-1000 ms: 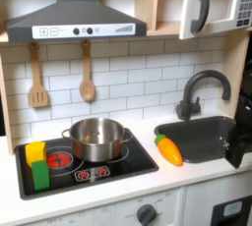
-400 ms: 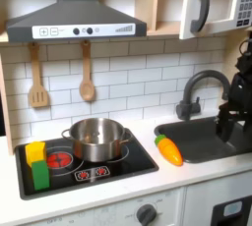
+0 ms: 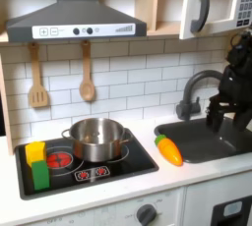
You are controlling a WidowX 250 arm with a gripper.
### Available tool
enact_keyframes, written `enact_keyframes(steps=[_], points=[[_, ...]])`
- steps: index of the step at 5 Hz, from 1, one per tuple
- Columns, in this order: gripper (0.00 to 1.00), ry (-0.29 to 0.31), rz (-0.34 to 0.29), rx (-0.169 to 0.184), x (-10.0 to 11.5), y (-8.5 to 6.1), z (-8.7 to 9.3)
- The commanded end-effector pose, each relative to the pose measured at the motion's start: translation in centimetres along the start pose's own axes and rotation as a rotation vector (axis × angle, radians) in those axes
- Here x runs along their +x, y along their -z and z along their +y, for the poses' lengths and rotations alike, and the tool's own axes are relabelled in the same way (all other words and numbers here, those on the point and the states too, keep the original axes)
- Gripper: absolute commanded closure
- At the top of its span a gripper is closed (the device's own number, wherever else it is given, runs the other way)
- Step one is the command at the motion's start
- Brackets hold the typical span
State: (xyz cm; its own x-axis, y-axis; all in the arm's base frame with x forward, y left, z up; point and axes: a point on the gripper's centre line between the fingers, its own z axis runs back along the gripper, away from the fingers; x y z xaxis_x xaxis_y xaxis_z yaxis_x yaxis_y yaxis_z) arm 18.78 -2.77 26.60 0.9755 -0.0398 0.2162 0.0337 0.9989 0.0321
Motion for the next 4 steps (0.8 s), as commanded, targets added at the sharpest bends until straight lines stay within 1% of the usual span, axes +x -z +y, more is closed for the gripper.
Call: enact_keyframes(steps=[1, 2, 4], points=[[0.0, 0.02, -0.014, -0.007, 1.8, 0.3, -0.2], [0.0, 0.038, -0.036, -0.013, 3.2, 0.2, -0.7], [0.0, 0.023, -0.071, -0.02, 5.6, 0.0, -0.8]])
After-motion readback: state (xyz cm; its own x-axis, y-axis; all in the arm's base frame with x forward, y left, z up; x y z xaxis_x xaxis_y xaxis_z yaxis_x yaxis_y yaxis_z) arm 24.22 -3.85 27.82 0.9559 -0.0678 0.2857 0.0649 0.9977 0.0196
